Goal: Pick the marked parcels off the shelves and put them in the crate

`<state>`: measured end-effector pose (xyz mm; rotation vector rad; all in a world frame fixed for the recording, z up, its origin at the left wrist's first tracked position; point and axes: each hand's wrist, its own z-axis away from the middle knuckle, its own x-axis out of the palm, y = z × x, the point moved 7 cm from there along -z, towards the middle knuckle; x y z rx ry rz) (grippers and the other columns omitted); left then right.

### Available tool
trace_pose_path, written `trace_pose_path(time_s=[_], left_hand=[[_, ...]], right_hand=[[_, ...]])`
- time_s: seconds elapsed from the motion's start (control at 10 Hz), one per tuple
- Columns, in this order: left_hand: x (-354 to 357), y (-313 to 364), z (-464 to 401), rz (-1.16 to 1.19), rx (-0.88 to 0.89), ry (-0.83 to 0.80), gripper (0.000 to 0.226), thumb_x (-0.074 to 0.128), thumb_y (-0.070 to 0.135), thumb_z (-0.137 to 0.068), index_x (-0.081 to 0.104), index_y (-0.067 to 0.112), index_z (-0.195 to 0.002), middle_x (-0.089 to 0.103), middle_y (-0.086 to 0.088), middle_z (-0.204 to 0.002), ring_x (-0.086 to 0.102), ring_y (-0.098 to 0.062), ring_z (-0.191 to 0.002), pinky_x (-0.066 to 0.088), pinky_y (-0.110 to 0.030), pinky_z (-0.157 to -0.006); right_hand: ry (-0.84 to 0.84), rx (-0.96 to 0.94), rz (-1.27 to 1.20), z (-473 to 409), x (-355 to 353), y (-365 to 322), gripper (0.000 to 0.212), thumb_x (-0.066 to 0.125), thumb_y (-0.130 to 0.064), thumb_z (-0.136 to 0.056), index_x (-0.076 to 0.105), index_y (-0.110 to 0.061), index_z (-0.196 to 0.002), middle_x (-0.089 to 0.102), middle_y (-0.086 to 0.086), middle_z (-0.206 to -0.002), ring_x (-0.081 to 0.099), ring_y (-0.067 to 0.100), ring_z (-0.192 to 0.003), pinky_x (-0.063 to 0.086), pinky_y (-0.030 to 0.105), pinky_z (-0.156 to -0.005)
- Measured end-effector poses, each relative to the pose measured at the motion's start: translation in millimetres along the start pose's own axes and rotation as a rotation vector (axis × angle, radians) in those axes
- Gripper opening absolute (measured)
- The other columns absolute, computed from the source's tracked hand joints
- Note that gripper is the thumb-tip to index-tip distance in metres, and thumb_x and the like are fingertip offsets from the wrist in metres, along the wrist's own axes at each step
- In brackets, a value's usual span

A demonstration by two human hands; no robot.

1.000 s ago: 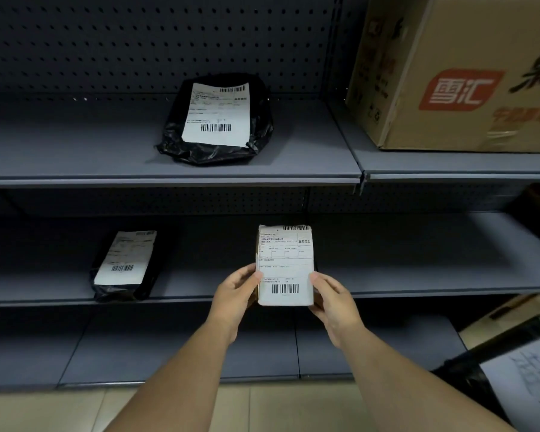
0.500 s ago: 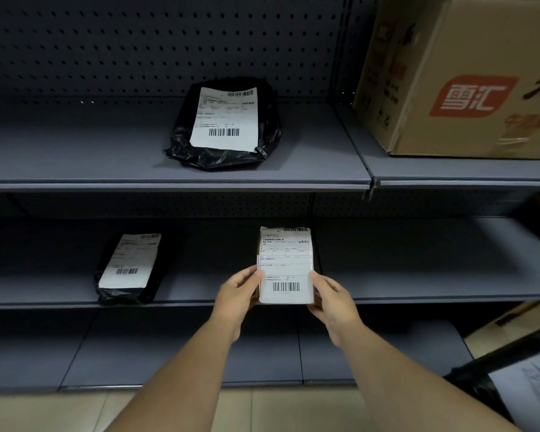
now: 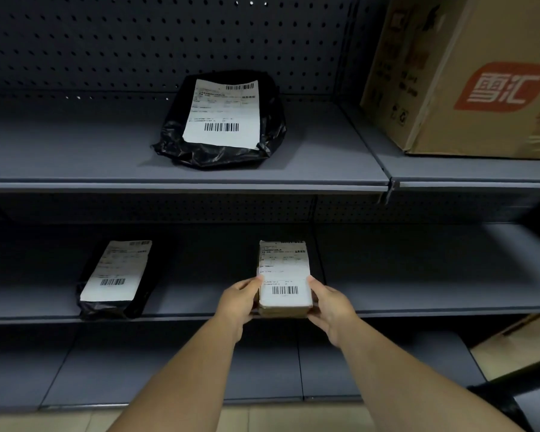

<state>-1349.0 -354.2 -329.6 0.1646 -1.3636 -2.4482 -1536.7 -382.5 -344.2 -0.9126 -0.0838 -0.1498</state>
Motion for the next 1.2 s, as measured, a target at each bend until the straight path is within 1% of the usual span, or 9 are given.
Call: trace_pose_path(time_s=[0.2,0.3,0.4,0.6,0.8,0.9,1.0,1.1,1.2], left_hand=[[0,-5,-20,-0.025,-0.029,-0.002,0.021,0.061,0.037,-0.089,0.059,0.023,-0.105,0.068,0.004,-0.093,0.062,-0.010,-0.080,0.047,-0.020,-0.047],[-2,-9,-32,-0.040,-0.036,0.012,0.019,0.062,0.037,-0.089,0.060,0.023,-0.102,0.068,0.003,-0.093,0.062,-0.013,-0.089,0.050,-0.029,-0.069],[-5,-15,-42,-0.052,-0.062,0.029,0.018,0.062,0.038,-0.088,0.058,0.024,-0.100,0.065,0.005,-0.089,0.058,-0.013,-0.088,0.048,-0.034,-0.079],[-7,-23,-54,-0.060,-0.098,0.034,0.040,0.063,0.039,-0.087,0.057,0.018,-0.120,0.062,0.007,-0.090,0.056,-0.014,-0.091,0.047,-0.034,-0.079],[-7,-22,-60,-0.060,-0.102,0.031,0.044,0.064,0.042,-0.086,0.057,0.017,-0.121,0.063,0.003,-0.096,0.057,-0.016,-0.095,0.047,-0.033,-0.079],[-7,-23,-61,-0.048,-0.105,0.033,0.042,0.064,0.040,-0.086,0.056,0.017,-0.121,0.063,0.004,-0.090,0.058,-0.012,-0.086,0.047,-0.033,-0.078],[-7,-22,-60,-0.068,-0.098,0.037,0.044,0.062,0.040,-0.087,0.055,0.016,-0.124,0.064,0.003,-0.096,0.058,-0.015,-0.090,0.046,-0.033,-0.078],[-9,-11,-59,-0.189,-0.040,0.086,0.048,0.056,0.042,-0.090,0.056,0.011,-0.126,0.064,-0.006,-0.111,0.056,-0.019,-0.095,0.046,-0.032,-0.081],[-20,7,-42,-0.361,0.003,0.229,0.049,0.049,0.046,-0.093,0.057,0.009,-0.124,0.062,-0.011,-0.120,0.054,-0.021,-0.094,0.040,-0.027,-0.076]], right_hand=[[0.006,0.023,0.013,-24,4,7,0.040,0.065,-0.036,-0.087,0.057,-0.012,-0.117,0.071,0.007,-0.100,0.065,0.023,-0.099,0.051,0.043,-0.096],[0.004,0.031,0.024,-34,3,11,0.044,0.066,-0.039,-0.085,0.057,-0.012,-0.119,0.069,0.007,-0.105,0.063,0.023,-0.103,0.050,0.041,-0.097],[0.009,0.046,0.032,-42,4,16,0.044,0.067,-0.039,-0.085,0.055,-0.013,-0.119,0.068,0.007,-0.104,0.063,0.022,-0.101,0.049,0.040,-0.098],[0.002,0.065,0.056,-54,7,21,0.037,0.066,-0.041,-0.085,0.056,-0.017,-0.111,0.068,0.002,-0.098,0.060,0.021,-0.101,0.049,0.037,-0.092],[0.018,0.059,0.061,-55,6,19,0.047,0.067,-0.043,-0.083,0.055,-0.016,-0.120,0.065,0.006,-0.111,0.058,0.022,-0.107,0.049,0.034,-0.086],[0.021,0.060,0.076,-53,7,18,0.051,0.066,-0.042,-0.084,0.052,-0.015,-0.125,0.064,0.006,-0.114,0.057,0.023,-0.110,0.049,0.035,-0.088],[0.018,0.066,0.135,-48,7,13,0.058,0.063,-0.043,-0.086,0.047,-0.014,-0.133,0.060,0.008,-0.123,0.054,0.025,-0.114,0.047,0.037,-0.093],[0.043,0.055,0.180,-46,3,5,0.062,0.060,-0.047,-0.087,0.045,-0.012,-0.136,0.058,0.009,-0.123,0.055,0.025,-0.109,0.046,0.038,-0.097],[0.180,-0.004,0.366,-32,-11,-11,0.064,0.053,-0.050,-0.090,0.043,-0.007,-0.137,0.056,0.013,-0.129,0.053,0.029,-0.116,0.043,0.042,-0.102]])
